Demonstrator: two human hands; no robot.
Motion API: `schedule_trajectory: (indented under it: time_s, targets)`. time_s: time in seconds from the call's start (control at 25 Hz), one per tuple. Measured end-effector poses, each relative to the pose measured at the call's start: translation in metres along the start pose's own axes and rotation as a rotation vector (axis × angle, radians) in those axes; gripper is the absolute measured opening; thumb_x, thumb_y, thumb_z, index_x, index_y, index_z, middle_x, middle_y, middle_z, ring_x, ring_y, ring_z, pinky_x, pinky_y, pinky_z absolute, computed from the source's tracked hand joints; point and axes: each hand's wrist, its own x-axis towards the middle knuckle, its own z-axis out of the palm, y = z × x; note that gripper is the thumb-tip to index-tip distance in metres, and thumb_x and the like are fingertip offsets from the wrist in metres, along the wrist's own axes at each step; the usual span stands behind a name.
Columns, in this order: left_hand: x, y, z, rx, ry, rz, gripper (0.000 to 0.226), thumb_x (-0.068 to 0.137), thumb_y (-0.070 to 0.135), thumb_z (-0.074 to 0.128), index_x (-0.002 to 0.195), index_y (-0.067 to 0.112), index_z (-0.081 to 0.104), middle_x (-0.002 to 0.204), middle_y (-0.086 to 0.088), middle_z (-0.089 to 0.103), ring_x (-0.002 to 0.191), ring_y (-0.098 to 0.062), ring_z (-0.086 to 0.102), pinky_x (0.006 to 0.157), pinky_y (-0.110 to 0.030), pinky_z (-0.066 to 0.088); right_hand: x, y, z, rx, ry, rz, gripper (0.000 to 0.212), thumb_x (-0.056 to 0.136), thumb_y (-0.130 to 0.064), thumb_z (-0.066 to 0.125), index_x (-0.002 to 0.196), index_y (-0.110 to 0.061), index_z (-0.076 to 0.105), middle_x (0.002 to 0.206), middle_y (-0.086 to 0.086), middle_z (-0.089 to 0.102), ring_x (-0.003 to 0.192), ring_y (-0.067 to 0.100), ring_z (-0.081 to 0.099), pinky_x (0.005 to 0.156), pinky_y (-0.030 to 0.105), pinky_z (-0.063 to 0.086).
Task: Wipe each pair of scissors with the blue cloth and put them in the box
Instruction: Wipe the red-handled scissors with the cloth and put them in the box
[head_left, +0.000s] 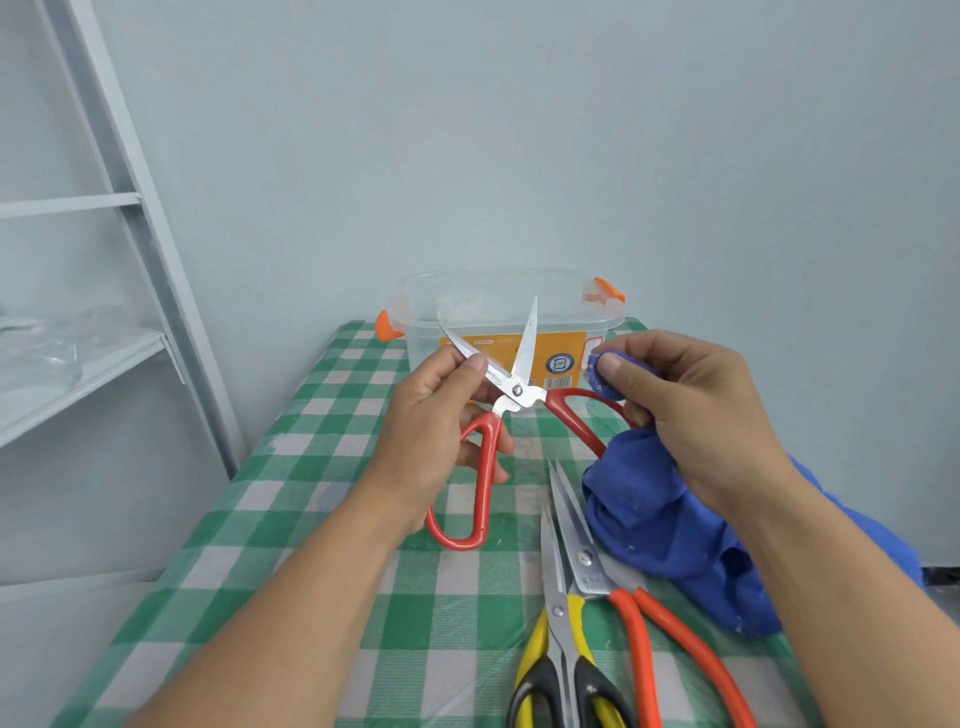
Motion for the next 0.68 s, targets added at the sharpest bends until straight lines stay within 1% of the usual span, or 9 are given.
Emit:
schedule_trajectory:
  time_s: [0.08, 0.2, 0.28, 0.36, 0.4, 0.44, 0.56, 0.6, 0.68]
  targets:
    - [0.000, 0.001, 0.000, 0.034, -0.003, 0.000, 0.021, 0.105, 0.023, 0.049, 0.098, 0.010, 0.065, 0.078, 0.000, 0.067, 0.056, -0.025, 0.062, 0.043, -0.036, 0.055, -0.002, 0.000, 0.005, -0.054, -0.093, -0.029, 0.009, 0.090, 0.003, 0.068, 0.088, -0.004, 0.074, 0.069, -0.004, 0.072, 0.061, 0.004, 0.065, 0.061, 0.012, 0.048]
    - [0.000, 0.001, 0.000, 0.070, 0.000, 0.003, 0.021, 0.104, 0.023, 0.050, 0.105, 0.008, 0.064, 0.079, 0.000, 0.067, 0.056, -0.025, 0.063, 0.044, -0.036, 0.055, -0.006, 0.005, 0.013, -0.124, -0.074, -0.058, 0.012, 0.083, -0.003, 0.078, 0.088, -0.014, 0.075, 0.080, -0.003, 0.076, 0.078, 0.013, 0.073, 0.074, 0.023, 0.057]
    - [-0.001, 0.000, 0.002, 0.082, -0.003, 0.006, 0.021, 0.104, 0.023, 0.050, 0.105, 0.007, 0.063, 0.077, 0.003, 0.066, 0.056, -0.024, 0.063, 0.044, -0.037, 0.056, -0.007, 0.008, 0.019, -0.169, -0.038, -0.105, 0.012, 0.081, -0.006, 0.081, 0.084, -0.015, 0.074, 0.082, -0.003, 0.075, 0.078, 0.015, 0.071, 0.072, 0.025, 0.058]
    - [-0.002, 0.000, 0.004, 0.086, -0.005, 0.011, 0.021, 0.104, 0.022, 0.050, 0.105, 0.006, 0.062, 0.075, 0.005, 0.064, 0.055, -0.023, 0.063, 0.044, -0.038, 0.055, -0.008, 0.010, 0.027, -0.202, -0.035, -0.174, 0.012, 0.082, -0.007, 0.080, 0.079, -0.016, 0.072, 0.078, -0.006, 0.072, 0.068, 0.010, 0.063, 0.062, 0.019, 0.049]
    - [-0.002, 0.000, 0.005, 0.087, -0.004, 0.013, 0.020, 0.104, 0.022, 0.050, 0.105, 0.006, 0.062, 0.074, 0.006, 0.063, 0.054, -0.022, 0.063, 0.043, -0.038, 0.055, -0.009, 0.011, 0.031, -0.215, -0.028, -0.205, 0.015, 0.083, -0.008, 0.079, 0.077, -0.019, 0.072, 0.077, -0.008, 0.071, 0.068, 0.009, 0.061, 0.062, 0.019, 0.046]
    - [-0.002, 0.000, 0.006, 0.087, -0.003, 0.014, 0.019, 0.104, 0.022, 0.050, 0.103, 0.007, 0.062, 0.073, 0.007, 0.063, 0.054, -0.022, 0.063, 0.043, -0.038, 0.055, -0.009, 0.014, 0.034, -0.225, -0.014, -0.227, 0.017, 0.084, -0.009, 0.079, 0.077, -0.023, 0.071, 0.076, -0.010, 0.071, 0.071, 0.012, 0.062, 0.065, 0.023, 0.047]
    - [-0.004, 0.001, 0.008, 0.086, 0.001, 0.018, 0.017, 0.104, 0.020, 0.050, 0.099, 0.010, 0.063, 0.071, 0.007, 0.064, 0.053, -0.022, 0.063, 0.042, -0.039, 0.055, -0.009, 0.020, 0.040, -0.275, 0.006, -0.266, 0.014, 0.085, -0.020, 0.077, 0.078, -0.029, 0.068, 0.078, -0.011, 0.070, 0.080, 0.024, 0.065, 0.072, 0.045, 0.054]
    - [-0.005, 0.002, 0.009, 0.086, 0.002, 0.024, 0.017, 0.104, 0.019, 0.050, 0.098, 0.010, 0.064, 0.071, 0.007, 0.063, 0.053, -0.022, 0.063, 0.042, -0.039, 0.055, -0.009, 0.020, 0.041, -0.278, -0.001, -0.268, 0.013, 0.085, -0.022, 0.076, 0.078, -0.028, 0.067, 0.077, -0.010, 0.070, 0.079, 0.026, 0.065, 0.071, 0.048, 0.054]
    - [-0.005, 0.002, 0.009, 0.089, 0.001, 0.036, 0.018, 0.104, 0.018, 0.051, 0.095, 0.010, 0.064, 0.072, 0.005, 0.063, 0.053, -0.023, 0.063, 0.041, -0.039, 0.055, -0.008, 0.020, 0.040, -0.282, -0.012, -0.277, 0.015, 0.086, -0.020, 0.076, 0.077, -0.026, 0.066, 0.074, -0.007, 0.069, 0.074, 0.027, 0.065, 0.067, 0.049, 0.053]
